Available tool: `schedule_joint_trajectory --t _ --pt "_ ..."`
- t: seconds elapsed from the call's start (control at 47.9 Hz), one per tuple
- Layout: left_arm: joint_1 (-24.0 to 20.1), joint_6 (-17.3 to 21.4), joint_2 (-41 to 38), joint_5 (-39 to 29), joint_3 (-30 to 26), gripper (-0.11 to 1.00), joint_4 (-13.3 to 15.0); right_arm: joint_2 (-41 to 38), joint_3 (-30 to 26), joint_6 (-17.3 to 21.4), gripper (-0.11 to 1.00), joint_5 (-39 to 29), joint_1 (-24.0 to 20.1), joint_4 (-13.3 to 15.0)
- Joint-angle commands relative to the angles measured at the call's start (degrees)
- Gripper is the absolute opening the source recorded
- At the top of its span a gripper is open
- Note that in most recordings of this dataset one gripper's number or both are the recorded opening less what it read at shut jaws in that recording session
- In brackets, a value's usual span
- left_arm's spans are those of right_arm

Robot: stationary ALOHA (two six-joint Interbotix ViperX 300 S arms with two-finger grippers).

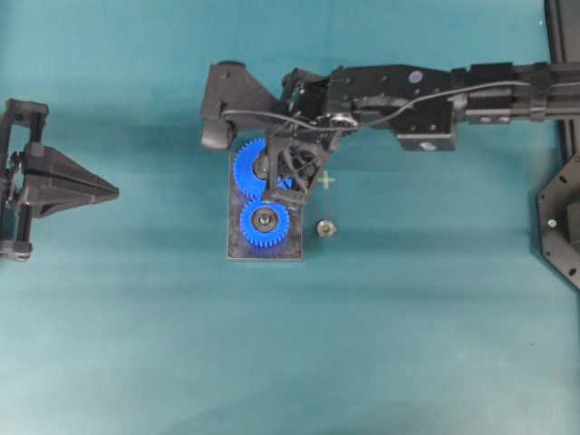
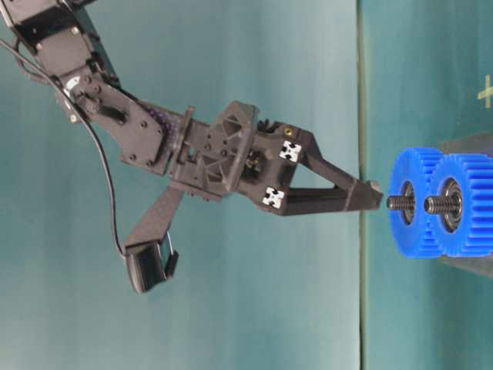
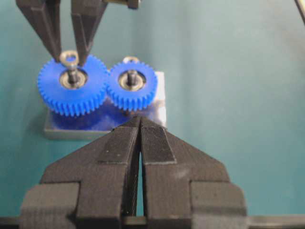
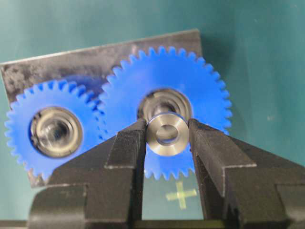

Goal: Insert the washer onto the shaft.
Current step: 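Carry the washer over the top blue gear and lower it onto its shaft, then open the right gripper and lift away from the top shaft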

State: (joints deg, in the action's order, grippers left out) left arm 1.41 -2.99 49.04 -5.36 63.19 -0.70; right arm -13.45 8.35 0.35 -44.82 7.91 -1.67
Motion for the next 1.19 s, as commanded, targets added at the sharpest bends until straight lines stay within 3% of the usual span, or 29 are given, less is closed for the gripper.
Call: schedule_joint_trajectory --t 0.0,1.17 --pt "-0.1 -0.1 -0.2 0.3 -0.5 0.00 -0.1 0.6 -1.7 -0.6 0.30 0.0 -0.3 0.1" --pt "-0.1 -1.2 -0.2 0.3 0.0 0.00 -0.1 -1.3 -2.6 -0.6 0.30 -1.7 -0.4 0.1"
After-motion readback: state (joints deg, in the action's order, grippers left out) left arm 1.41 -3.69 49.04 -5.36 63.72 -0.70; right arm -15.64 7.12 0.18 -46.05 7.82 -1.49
